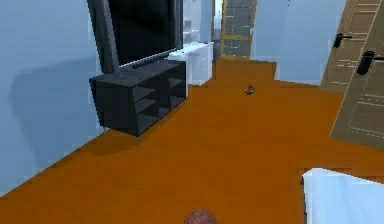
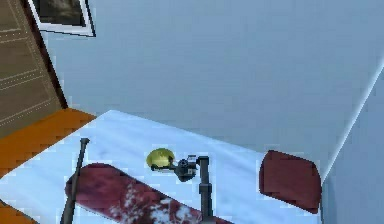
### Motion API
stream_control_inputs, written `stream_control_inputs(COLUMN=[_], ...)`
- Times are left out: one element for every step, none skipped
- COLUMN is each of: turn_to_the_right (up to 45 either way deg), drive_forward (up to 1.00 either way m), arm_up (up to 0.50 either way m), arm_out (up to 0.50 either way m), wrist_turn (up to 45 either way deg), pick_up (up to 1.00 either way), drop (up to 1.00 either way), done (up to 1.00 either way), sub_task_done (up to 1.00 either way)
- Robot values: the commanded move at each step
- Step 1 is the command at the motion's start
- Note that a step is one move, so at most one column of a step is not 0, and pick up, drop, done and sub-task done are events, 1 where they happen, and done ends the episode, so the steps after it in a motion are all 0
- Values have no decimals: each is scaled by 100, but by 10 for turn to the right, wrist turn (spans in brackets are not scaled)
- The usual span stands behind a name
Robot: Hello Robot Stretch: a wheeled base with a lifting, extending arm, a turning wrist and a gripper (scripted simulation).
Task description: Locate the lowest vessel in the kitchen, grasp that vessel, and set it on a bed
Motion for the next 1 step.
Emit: stream_control_inputs(turn_to_the_right=[0], drive_forward=[0], arm_up=[-32], arm_out=[0], wrist_turn=[0], pick_up=[0], drop=[0], done=[0], sub_task_done=[0])
